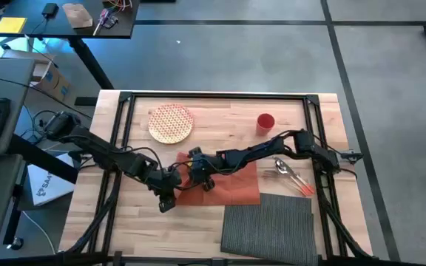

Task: Set table place
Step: Fold the orange table napkin

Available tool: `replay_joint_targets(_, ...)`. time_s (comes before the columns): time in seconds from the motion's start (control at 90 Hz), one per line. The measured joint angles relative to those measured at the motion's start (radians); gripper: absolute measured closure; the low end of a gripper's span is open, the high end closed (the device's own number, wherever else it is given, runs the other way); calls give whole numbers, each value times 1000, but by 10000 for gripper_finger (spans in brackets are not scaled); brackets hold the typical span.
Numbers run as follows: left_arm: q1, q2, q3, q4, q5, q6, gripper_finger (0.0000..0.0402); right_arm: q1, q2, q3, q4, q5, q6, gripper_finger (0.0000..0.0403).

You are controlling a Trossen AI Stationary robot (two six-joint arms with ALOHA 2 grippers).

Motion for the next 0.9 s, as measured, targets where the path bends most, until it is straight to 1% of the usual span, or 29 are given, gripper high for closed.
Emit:
replay_joint_targets(0.089,-21,-2,40,-138,-49,-6,401,0,0,44,-89,11,131,361)
replay_joint_targets(0.111,-27,-2,54,-176,-68,-10,401,-1,0,60,-120,17,163,376)
replay_joint_targets(0.144,-33,-2,78,-230,-97,-16,401,-1,0,86,-164,25,202,388)
replay_joint_targets(0.211,-43,-10,127,-341,-170,-21,401,-3,-7,148,-248,52,253,396)
replay_joint_targets(0.267,-48,-17,169,-421,-232,-26,401,-3,-19,205,-336,73,257,400)
replay_joint_targets(0.367,-42,-35,268,-583,-349,-30,401,-9,-60,348,-508,94,268,402)
replay_joint_targets(0.5,-25,-61,430,-808,-523,-54,401,-33,-94,611,-847,115,360,403)
replay_joint_targets(0.567,-17,-79,522,-867,-607,-39,401,-47,-95,760,-1010,121,414,403)
replay_joint_targets(0.6,-12,-86,565,-886,-646,-18,401,-52,-96,819,-1063,133,450,403)
replay_joint_targets(0.644,-6,-93,623,-896,-686,21,401,-58,-145,804,-1063,138,485,403)
replay_joint_targets(0.689,-1,-98,683,-891,-722,65,401,-64,-215,739,-1059,116,511,403)
replay_joint_targets(0.744,3,-100,752,-879,-754,128,401,-70,-283,705,-1070,82,563,403)
replay_joint_targets(0.844,8,-101,852,-794,-784,260,401,-66,-361,705,-1122,28,645,403)
replay_joint_targets(0.9,9,-99,893,-742,-778,337,401,-59,-387,719,-1130,-31,664,403)
